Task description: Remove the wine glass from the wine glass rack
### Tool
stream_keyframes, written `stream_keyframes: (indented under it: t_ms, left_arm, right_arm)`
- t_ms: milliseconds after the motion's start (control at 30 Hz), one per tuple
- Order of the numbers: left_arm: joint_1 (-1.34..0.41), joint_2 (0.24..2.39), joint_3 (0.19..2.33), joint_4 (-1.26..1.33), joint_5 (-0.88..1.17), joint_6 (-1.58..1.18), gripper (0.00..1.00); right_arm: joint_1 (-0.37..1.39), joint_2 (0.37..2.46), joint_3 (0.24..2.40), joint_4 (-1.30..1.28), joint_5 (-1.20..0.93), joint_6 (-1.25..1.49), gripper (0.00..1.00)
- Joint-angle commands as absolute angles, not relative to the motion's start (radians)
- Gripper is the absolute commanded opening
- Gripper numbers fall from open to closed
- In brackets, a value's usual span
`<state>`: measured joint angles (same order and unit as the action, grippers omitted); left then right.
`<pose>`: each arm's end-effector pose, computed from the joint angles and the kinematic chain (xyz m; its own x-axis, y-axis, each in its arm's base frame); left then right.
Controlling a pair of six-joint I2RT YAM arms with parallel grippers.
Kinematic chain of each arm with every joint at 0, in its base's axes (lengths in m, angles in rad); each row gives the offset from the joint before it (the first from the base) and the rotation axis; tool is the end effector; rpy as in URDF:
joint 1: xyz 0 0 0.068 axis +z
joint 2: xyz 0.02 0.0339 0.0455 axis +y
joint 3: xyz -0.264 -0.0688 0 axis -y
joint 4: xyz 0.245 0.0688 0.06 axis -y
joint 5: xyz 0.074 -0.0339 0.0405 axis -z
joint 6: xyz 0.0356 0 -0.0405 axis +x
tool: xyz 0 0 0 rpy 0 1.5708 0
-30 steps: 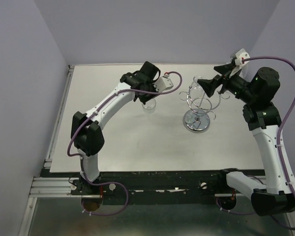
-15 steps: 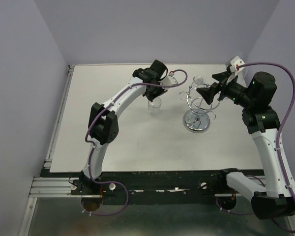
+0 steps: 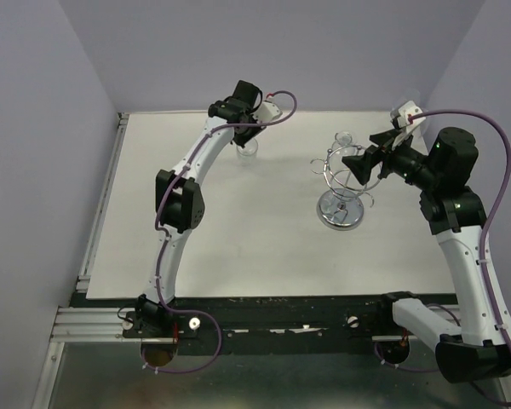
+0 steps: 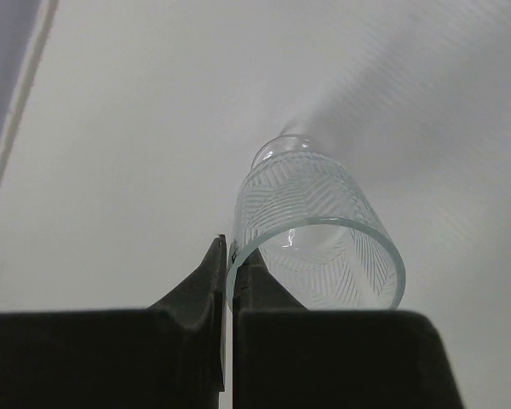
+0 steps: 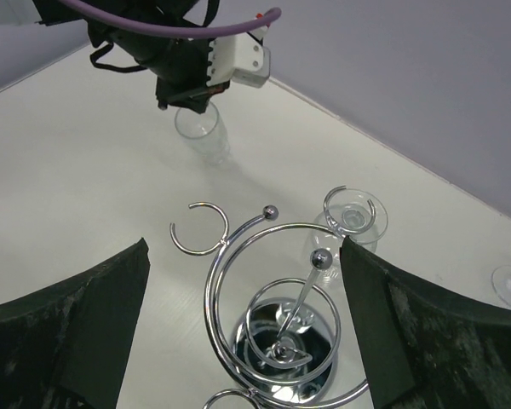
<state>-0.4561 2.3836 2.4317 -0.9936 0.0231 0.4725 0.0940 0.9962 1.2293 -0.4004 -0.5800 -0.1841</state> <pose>0.4644 -0.2288 0.2778 -0.4422 0.7238 -0.5297 0.7342 0.6314 0.2497 0.2006 0.0385 0.4328 -0.0501 -0.1585 -0.9861 -0.6364 0.7660 -0.0908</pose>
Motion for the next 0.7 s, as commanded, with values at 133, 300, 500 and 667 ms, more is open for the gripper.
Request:
stream_keyframes:
  t_ms: [133, 300, 500, 667]
  left_arm:
    - [-0.330, 2.434, 2.556, -0.903, -0.083, 0.595, 0.00]
    - [-0.275, 2.434, 2.528, -0.896, -0.063, 0.568, 0.00]
    - [-0.223, 2.450, 2.537, -0.873, -0.023, 0.523, 0.00]
    - [-0.189, 2.460, 2.537, -0.893, 0.044, 0.457, 0.00]
  right_arm:
    - [0.092, 1.002, 1.218, -0.422, -0.566, -0.160, 1.00]
    - [0.092, 1.005, 1.209, -0.422, -0.552, -0.161, 1.00]
    - [0.092, 1.029, 1.223, -0.420, -0.563, -0.147, 1.00]
    - [0.092, 1.045, 1.232, -0.420, -0.568, -0.138, 1.00]
